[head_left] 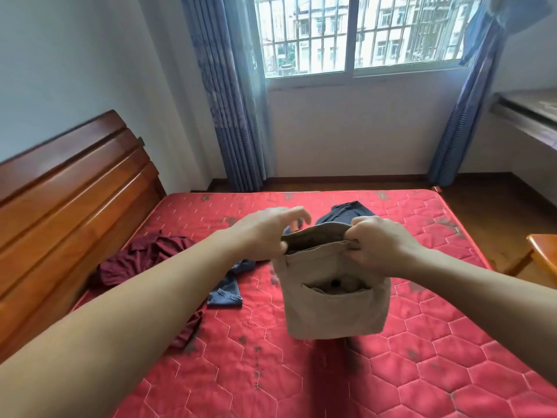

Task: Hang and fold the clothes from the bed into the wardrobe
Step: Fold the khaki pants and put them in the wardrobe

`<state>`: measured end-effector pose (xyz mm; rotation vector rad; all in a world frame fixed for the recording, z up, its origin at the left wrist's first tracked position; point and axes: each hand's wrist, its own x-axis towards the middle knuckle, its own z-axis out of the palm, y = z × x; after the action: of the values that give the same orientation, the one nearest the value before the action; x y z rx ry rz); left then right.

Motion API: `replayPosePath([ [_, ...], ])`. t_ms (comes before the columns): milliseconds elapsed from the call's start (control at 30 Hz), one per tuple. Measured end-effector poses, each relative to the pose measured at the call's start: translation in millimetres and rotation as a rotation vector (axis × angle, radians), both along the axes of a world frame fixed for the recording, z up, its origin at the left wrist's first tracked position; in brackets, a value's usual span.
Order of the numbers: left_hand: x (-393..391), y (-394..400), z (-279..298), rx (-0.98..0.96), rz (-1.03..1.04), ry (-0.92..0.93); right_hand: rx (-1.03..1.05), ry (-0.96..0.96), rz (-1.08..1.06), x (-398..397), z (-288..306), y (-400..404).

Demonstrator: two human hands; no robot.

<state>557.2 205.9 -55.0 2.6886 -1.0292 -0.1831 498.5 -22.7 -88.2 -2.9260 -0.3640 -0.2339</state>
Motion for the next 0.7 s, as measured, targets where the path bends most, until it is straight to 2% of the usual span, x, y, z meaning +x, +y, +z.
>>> replayPosePath([
  [67,-8.2,-2.0,-2.5,-0.197,-0.11,-0.175,0.03,0.01,-0.018,0.5,-0.4,-8.0],
  [100,-10.1,-4.4,-6.4,-0.189,-0.125,-0.206,0.04,0.011,-0.013,-0.4,-0.4,-10.1],
  [200,-12.5,-15.6,-22.1,0.08,-0.064,-0.296,0.03,0.006,0.006,-6.9,0.0,-11.6],
  [267,-10.4,-18.0,-31.9,0.049,-0.009,-0.319,0.016,0.005,0.005,-13.3,-1.1,-14.3],
  [333,-12.2,-20.9,-33.6,-0.096,0.006,-0.188,-0.01,0.007,0.012,-21.0,-3.3,-19.9],
  [400,-12.9,-27.7,-34.5,-0.235,0.038,0.064,-0.037,-0.001,0.031,-28.9,-6.4,-25.3],
  [433,-14.2,-32.1,-34.6,-0.269,0.072,0.131,-0.041,-0.017,0.038,-32.9,-8.2,-27.3],
  [500,-15.7,-40.8,-37.0,-0.21,0.099,0.126,-0.044,-0.054,0.058,-39.8,-10.7,-29.7],
  [633,-24.9,-52.7,-42.4,0.168,0.075,-0.075,-0.043,-0.076,0.073,-48.7,-11.8,-31.4],
  [700,-26.7,-56.3,-45.4,0.176,0.115,-0.147,-0.043,-0.081,0.062,-51.7,-10.9,-33.5],
])
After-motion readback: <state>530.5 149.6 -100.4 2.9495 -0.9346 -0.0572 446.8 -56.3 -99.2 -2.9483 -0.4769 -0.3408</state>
